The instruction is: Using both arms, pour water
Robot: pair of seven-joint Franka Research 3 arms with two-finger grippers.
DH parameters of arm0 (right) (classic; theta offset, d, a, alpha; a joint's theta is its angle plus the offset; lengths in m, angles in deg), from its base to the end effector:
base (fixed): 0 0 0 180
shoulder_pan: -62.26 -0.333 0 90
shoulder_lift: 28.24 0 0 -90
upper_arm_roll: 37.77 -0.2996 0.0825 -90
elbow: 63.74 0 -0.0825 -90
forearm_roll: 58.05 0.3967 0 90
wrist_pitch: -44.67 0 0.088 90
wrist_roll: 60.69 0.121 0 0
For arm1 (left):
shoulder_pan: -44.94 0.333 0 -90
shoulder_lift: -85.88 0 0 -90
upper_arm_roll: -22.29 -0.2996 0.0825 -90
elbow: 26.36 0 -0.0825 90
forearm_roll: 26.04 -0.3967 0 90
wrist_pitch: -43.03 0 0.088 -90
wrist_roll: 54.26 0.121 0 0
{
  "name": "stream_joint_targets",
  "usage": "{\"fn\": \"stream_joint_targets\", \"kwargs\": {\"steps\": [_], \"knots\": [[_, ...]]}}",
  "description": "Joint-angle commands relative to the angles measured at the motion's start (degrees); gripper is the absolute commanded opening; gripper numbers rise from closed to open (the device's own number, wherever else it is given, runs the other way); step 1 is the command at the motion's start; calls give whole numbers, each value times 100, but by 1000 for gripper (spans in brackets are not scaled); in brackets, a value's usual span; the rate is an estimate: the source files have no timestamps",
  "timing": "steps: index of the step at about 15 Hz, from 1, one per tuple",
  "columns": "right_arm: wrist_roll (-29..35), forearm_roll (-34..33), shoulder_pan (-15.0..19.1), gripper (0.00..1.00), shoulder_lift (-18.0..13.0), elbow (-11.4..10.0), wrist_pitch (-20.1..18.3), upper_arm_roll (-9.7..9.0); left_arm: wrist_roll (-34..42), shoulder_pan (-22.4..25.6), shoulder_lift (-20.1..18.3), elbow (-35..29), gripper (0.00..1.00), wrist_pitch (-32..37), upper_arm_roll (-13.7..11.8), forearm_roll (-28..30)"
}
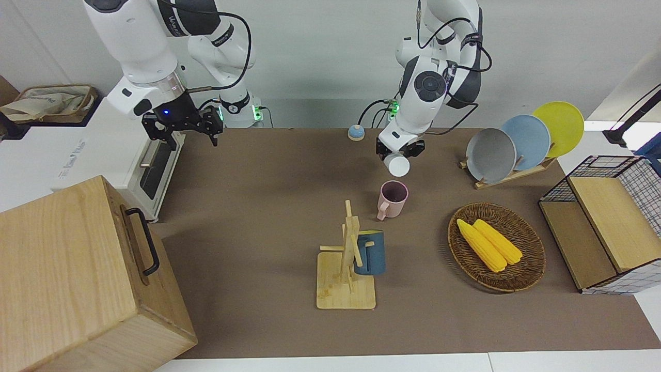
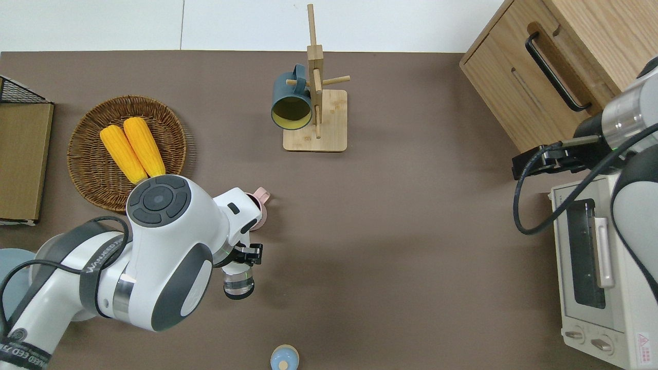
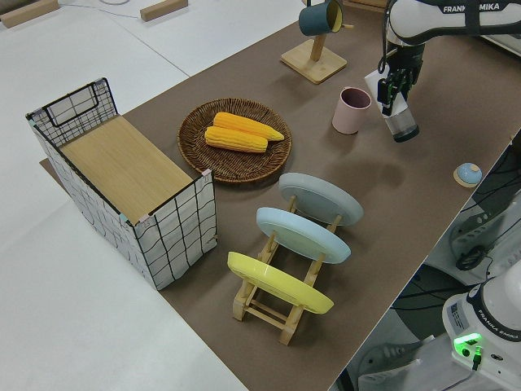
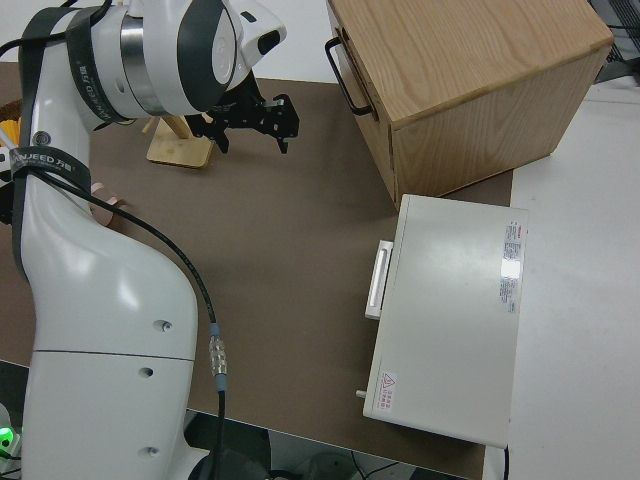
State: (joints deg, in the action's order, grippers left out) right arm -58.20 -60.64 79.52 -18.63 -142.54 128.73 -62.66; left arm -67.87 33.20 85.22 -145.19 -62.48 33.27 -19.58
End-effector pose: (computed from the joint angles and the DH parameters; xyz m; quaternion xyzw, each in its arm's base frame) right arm 0.5985 0.0528 0.5891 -0.9986 -0.0415 0.0313 0.0100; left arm 0.4823 -0.2134 0.3820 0.9909 -0.0578 -0.1206 0.0143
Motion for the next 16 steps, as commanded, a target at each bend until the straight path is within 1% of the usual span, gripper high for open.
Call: {"fn": "stream_joint_targets", "kwargs": {"steps": [1,3,6,16], "knots": [[-55,135,111,992,-100,-74,14,-60,103,6,294,501,6,470,-44,110],[-55,144,111,992,-91,-39,14,-86,112,15,425,632,0,610,-53,145],[-55,144,120,992,-91,-39,14,-77,235,23,698,1002,0,1050,-114,180],[-55,144,120,992,-91,-39,14,-77,271,32,699,1011,0,1094,-123,189]]}}
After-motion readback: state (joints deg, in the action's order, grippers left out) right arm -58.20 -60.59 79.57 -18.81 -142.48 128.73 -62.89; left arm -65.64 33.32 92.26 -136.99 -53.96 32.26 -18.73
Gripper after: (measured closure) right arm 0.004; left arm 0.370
